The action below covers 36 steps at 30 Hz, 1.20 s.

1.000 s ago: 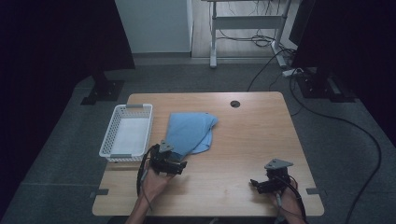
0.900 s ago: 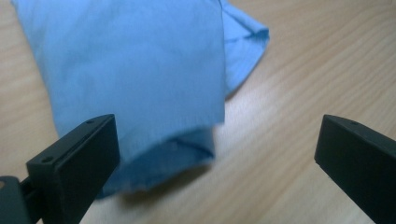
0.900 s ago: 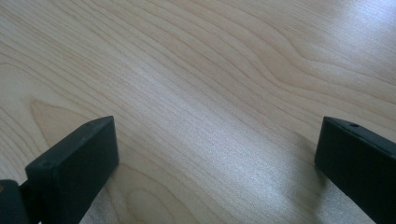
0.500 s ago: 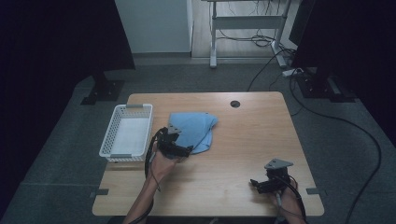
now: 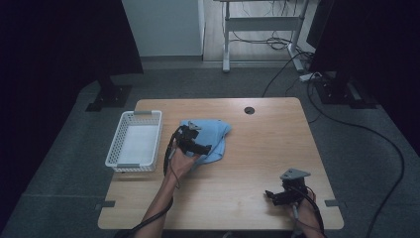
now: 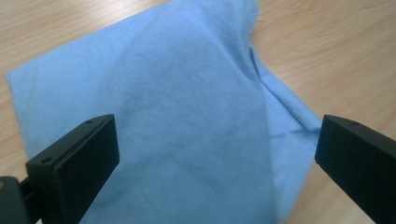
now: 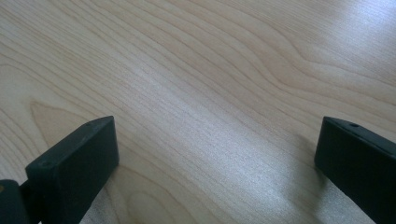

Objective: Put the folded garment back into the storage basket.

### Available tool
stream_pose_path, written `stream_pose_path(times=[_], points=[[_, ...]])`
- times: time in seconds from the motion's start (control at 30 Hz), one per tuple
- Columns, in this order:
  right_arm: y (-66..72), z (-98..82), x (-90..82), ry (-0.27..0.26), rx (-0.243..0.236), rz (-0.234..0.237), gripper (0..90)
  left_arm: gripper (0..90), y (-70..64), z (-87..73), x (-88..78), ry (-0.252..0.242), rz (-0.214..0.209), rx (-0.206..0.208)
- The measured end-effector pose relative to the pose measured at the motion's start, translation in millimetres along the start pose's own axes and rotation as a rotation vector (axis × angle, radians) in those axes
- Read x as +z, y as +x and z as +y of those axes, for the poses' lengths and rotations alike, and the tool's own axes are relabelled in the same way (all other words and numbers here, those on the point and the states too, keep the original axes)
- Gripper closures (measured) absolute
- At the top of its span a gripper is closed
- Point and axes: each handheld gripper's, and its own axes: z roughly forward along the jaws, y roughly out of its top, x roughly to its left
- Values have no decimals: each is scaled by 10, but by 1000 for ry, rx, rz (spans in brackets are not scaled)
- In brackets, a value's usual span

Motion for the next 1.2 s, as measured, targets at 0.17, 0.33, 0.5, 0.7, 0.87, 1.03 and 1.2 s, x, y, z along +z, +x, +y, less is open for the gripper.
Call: stream_pose_path(times=[0.17,0.33,0.5,0.7,0.87,1.03,1.2], points=[[2,2,2,0,-1,2,0,0,101,73,157,32,-2,-42],[3,2,2,1,-2,3,0,0,190,119,373,59,10,-88],[4,2,2,0,-3,4,0,0,211,76,561,93,5,-103],[4,2,3,0,-5,5,0,0,198,17,646,116,38,-107],[6,3,4,0,-4,4,0,0,146,8,655,123,73,-95],[9,12,13,0,-4,4,0,296,25,28,568,105,59,-104],[14,20,21,0,-4,6,0,682,-36,8,543,71,8,-107]])
